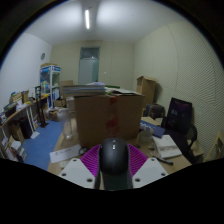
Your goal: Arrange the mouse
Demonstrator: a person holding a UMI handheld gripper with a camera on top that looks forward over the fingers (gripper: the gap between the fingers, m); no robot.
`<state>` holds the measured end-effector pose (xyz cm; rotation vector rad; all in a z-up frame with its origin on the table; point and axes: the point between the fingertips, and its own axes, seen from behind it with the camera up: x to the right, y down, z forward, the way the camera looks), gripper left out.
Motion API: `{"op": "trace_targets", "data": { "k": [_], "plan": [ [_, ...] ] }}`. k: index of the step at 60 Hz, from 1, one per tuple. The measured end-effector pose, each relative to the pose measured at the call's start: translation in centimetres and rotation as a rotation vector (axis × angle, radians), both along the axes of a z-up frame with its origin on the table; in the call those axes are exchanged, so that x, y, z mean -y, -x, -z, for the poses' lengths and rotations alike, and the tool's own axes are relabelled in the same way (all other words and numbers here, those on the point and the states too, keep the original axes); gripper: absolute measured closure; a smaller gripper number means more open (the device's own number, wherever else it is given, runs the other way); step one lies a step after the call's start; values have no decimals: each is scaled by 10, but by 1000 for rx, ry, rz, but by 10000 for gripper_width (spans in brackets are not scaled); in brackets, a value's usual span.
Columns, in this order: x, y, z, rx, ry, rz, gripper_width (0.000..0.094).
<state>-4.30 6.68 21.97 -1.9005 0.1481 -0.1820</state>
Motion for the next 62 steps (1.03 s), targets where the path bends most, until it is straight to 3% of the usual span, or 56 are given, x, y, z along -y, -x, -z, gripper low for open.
{"op": "trace_targets", "data": {
  "k": [5, 11, 25, 33, 41, 47, 50, 62],
  "plan": [
    [-23, -40, 18, 1, 12, -5, 578],
    [-41, -73, 85, -10, 98, -31, 576],
    [-35, -80, 221, -70, 320, -205, 551],
    [-35, -80, 222, -35, 287, -253, 480],
    [-33, -80, 227, -87, 347, -260, 394],
    [-19, -79, 224, -114, 424, -240, 37],
    [-12, -79, 218, -107, 432, -226, 116],
    [42, -68, 168, -118, 435, -143, 101]
  ]
}}
